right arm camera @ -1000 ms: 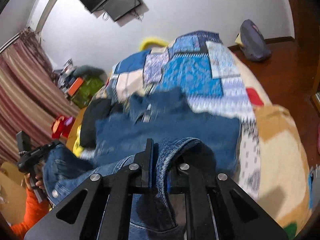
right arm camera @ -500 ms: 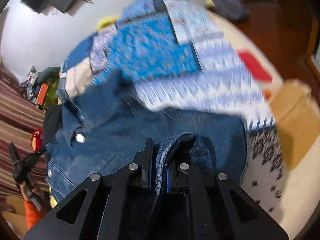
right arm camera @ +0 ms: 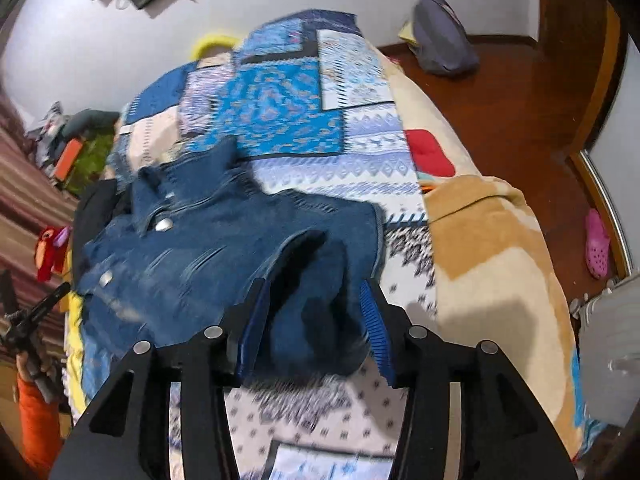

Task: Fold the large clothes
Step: 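Lay the folded hem over the collar and open both grippers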

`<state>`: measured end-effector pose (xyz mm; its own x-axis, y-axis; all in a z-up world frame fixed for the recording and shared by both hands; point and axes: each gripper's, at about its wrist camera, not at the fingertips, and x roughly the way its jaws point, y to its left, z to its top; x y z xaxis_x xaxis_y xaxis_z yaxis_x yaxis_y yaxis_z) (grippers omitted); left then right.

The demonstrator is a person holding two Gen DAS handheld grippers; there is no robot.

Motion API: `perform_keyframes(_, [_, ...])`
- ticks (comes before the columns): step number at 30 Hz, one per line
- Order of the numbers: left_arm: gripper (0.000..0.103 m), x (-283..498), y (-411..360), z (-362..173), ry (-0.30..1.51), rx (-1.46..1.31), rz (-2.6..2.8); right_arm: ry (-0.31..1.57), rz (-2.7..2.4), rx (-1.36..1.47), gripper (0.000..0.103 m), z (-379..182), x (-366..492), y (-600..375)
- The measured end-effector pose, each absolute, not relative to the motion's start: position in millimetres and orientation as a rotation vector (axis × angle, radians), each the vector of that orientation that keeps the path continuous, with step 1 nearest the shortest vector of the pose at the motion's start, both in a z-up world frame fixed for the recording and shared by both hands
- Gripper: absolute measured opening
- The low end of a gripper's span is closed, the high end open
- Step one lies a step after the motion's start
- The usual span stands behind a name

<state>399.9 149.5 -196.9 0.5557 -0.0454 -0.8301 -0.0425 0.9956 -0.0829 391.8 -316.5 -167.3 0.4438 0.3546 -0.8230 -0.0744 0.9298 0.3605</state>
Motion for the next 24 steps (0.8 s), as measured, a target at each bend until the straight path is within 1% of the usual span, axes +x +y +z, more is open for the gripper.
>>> perform_keyframes(3, [0.018, 387.2, 134.4, -200.0, 0.996, -0.078, -0.053, 1.062, 0.327, 0.289, 0.044, -164.2, 376.2, -298.2])
perform_keyframes(5, [0.028, 377.5, 116.9, -203.1, 0.999, -0.048, -0.095, 1.057, 0.349, 0.231, 0.044, -165.7, 370.1, -275.4])
perform_keyframes(6, [0.038, 374.8, 108.6, -204.6, 1.002, -0.037, -0.110, 1.045, 0.357, 0.188, 0.044, -166.1, 365.8, -264.5])
perform_keyframes(7, [0.042, 372.2, 99.9, -206.5, 1.004, -0.029, -0.132, 1.033, 0.366, 0.140, 0.044, -167.3, 360.6, -252.7])
perform_keyframes(8, [0.042, 370.0, 90.5, -208.2, 1.008, -0.016, -0.156, 1.030, 0.384, 0.098, 0.044, -169.8, 356.8, -240.6])
perform_keyframes(10, [0.042, 366.8, 72.7, -212.1, 1.012, 0.027, -0.194, 1.011, 0.384, 0.022, 0.056, -175.3, 348.9, -221.0])
perform_keyframes(12, [0.042, 365.6, 60.2, -217.7, 1.010, 0.059, -0.213, 0.971, 0.371, -0.039, 0.064, -177.8, 343.3, -206.7])
perform_keyframes(16, [0.042, 372.8, 51.2, -238.1, 1.046, 0.056, -0.211, 0.940, 0.362, -0.100, 0.064, -176.7, 334.7, -194.8])
perform_keyframes(19, [0.042, 376.2, 52.8, -241.4, 1.033, 0.044, -0.213, 0.921, 0.383, -0.059, 0.064, -172.8, 326.9, -200.1])
perform_keyframes(24, [0.042, 379.5, 49.8, -246.4, 1.020, 0.066, -0.213, 1.012, 0.476, 0.076, 0.064, -189.7, 322.0, -207.0])
